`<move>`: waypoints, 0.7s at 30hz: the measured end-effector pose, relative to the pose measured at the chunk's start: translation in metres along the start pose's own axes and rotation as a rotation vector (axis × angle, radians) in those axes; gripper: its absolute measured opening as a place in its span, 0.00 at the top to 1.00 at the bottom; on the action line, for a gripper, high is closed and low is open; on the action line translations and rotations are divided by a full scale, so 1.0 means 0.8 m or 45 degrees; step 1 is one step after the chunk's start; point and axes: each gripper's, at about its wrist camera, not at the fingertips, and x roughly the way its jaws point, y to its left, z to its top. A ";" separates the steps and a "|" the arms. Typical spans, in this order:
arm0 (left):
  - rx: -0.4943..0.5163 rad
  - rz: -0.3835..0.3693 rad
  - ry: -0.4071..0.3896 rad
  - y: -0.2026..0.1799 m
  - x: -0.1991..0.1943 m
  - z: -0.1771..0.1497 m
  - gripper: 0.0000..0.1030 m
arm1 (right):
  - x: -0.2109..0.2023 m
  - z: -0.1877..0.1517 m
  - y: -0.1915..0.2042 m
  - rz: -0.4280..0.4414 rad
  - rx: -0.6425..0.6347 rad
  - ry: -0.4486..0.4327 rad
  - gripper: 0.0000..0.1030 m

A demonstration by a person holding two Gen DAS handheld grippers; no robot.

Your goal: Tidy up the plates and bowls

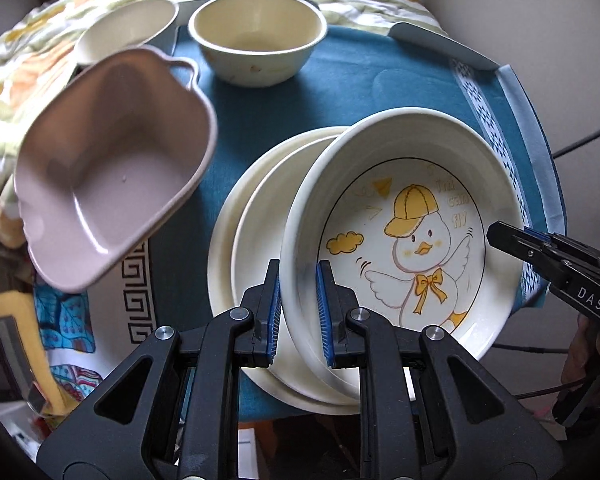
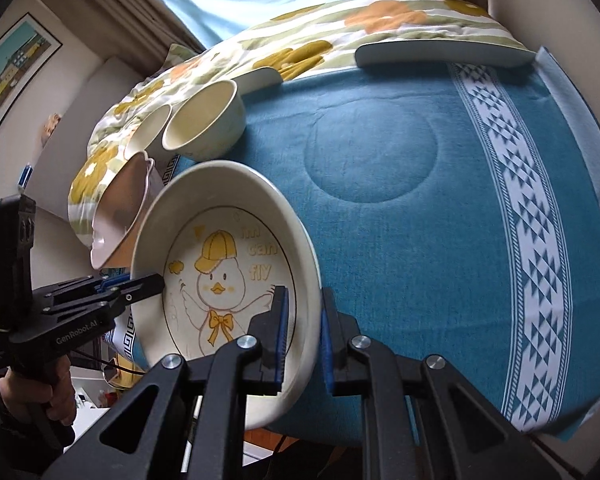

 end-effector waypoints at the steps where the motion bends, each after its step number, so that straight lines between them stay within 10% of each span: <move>1: -0.006 0.004 0.002 0.002 0.001 -0.001 0.86 | 0.003 0.001 0.002 -0.007 -0.007 0.007 0.87; 21: 0.058 0.225 -0.061 -0.024 0.022 0.002 0.83 | 0.016 -0.002 0.024 -0.115 -0.144 0.043 0.87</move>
